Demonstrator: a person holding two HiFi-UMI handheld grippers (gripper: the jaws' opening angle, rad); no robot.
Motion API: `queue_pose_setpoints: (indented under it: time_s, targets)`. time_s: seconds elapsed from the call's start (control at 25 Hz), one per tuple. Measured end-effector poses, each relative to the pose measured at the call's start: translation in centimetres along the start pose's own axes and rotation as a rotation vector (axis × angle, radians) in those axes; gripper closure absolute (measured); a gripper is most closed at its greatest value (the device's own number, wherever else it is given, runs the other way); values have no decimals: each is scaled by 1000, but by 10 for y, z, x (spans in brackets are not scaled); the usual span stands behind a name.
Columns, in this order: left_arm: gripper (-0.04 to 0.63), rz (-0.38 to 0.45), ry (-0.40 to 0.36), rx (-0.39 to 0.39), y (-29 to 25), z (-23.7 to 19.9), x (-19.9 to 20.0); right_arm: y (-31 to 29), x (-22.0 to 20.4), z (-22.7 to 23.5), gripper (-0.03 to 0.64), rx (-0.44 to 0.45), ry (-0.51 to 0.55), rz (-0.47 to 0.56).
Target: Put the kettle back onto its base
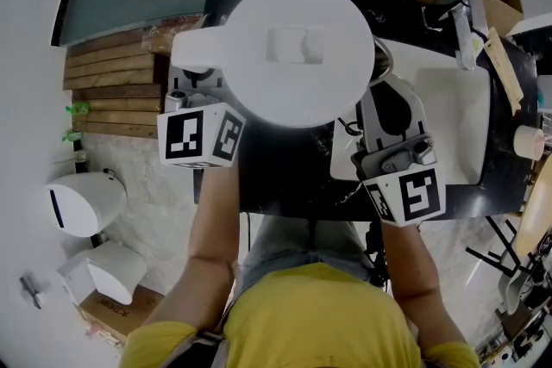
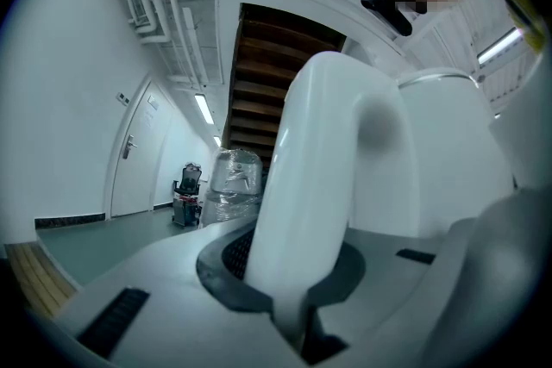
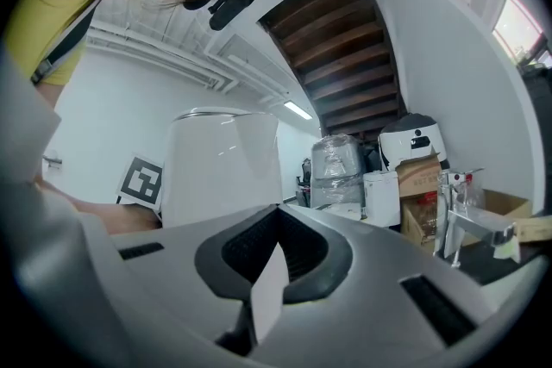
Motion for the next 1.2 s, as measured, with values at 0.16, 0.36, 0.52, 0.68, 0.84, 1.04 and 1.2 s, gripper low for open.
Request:
queue_pose_setpoints:
  time_s: [0.16,0.36,0.52,0.68,0.84,1.04,1.2]
  targets:
    - [552,-6,-4,3,-1,-3,-5,-3,-2,0,607,5,3,0]
    - [552,-26,-34,-7,-2,-1,-8,-2,-4,0,607,-25,10,-17]
    - [551,-80,-43,-21,-2,0,-16,-2,-4,0,607,-43,26,-33]
    - [471,-99,-71,-3,2,-2,-16,-2,-4,0,607,-53,31,-40]
    - [420,-144,-89,4,10,-3,-16,-1,-4,-1,607,-64,43,-53]
    - [419,-206,-88,63,30,-6,-25,5,-1,-4,607,-66,54,-56]
    - [419,-239,-69,85,49,-4,-26,14,8,-8,607,-65,56,-40]
Point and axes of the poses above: the fingertips, and each gripper's own axes: y backward along the fingers, z to its right, x out of its top, the point moved 1 cm from there along y, backward along the fingers, and after that the axes turned 1 degree about y, right-handed, at the moved point
